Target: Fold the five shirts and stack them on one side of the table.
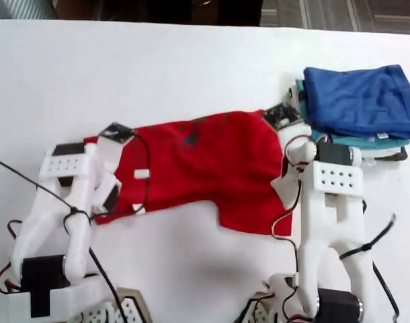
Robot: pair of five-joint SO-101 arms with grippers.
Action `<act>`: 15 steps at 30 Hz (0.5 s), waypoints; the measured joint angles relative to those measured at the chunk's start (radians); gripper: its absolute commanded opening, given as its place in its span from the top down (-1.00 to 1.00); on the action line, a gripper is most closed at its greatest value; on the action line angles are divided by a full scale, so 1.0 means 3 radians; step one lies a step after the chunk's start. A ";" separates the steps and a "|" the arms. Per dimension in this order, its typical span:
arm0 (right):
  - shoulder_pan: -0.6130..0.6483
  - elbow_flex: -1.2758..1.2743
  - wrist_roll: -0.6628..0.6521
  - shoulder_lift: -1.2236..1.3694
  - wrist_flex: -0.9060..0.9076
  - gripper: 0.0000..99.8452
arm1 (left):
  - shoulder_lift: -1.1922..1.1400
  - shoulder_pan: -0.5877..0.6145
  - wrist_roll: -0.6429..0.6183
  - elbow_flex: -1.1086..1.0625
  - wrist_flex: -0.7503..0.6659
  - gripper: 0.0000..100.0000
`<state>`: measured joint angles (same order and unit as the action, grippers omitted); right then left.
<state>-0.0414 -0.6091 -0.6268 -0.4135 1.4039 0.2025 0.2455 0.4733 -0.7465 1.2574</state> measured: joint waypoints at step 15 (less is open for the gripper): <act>0.0000 -0.0915 0.0005 0.0000 -0.0813 0.96 | 0.0000 0.0092 0.0000 -0.0251 -0.0378 0.95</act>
<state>-0.0414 -0.8838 -0.6252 -0.4135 1.1600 0.2025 0.2731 0.4733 -0.8216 1.1439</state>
